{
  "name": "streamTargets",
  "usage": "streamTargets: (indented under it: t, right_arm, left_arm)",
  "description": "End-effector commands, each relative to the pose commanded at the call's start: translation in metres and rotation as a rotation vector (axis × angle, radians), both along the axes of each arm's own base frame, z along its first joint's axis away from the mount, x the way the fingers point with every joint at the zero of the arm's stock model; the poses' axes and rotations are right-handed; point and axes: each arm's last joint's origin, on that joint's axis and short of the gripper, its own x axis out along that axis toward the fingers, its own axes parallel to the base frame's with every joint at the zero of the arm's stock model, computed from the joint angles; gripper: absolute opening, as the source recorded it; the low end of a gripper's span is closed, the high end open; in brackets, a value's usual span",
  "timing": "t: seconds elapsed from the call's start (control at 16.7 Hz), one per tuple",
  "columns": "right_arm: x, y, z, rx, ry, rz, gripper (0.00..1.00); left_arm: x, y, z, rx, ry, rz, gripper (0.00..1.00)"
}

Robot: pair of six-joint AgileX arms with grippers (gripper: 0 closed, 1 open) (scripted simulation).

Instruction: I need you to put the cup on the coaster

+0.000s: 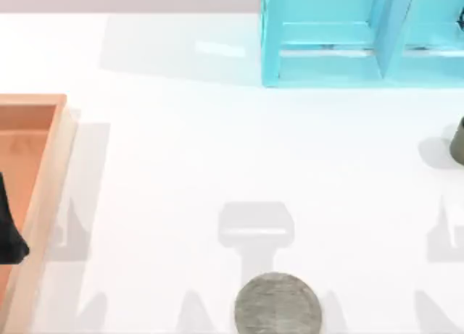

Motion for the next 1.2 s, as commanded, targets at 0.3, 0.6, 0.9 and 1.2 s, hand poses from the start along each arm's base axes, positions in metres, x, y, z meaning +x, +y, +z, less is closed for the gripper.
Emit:
streamTargets:
  t: [0.3, 0.6, 0.9, 1.2]
  right_arm:
    - [0.0, 0.0, 0.011, -0.033, 0.047, -0.014, 1.0]
    - [0.009, -0.003, 0.07, -0.226, 0.253, -0.065, 1.0]
    - [0.051, -0.006, 0.143, -0.54, 0.577, -0.032, 1.0]
    - [0.129, -0.01, 0.178, -0.861, 0.923, 0.19, 1.0]
  left_arm:
    - [0.0, 0.0, 0.0, 0.0, 0.0, 0.0, 1.0]
    - [0.0, 0.0, 0.0, 0.0, 0.0, 0.0, 1.0]
    - [0.0, 0.0, 0.0, 0.0, 0.0, 0.0, 1.0]
    - [0.0, 0.0, 0.0, 0.0, 0.0, 0.0, 1.0]
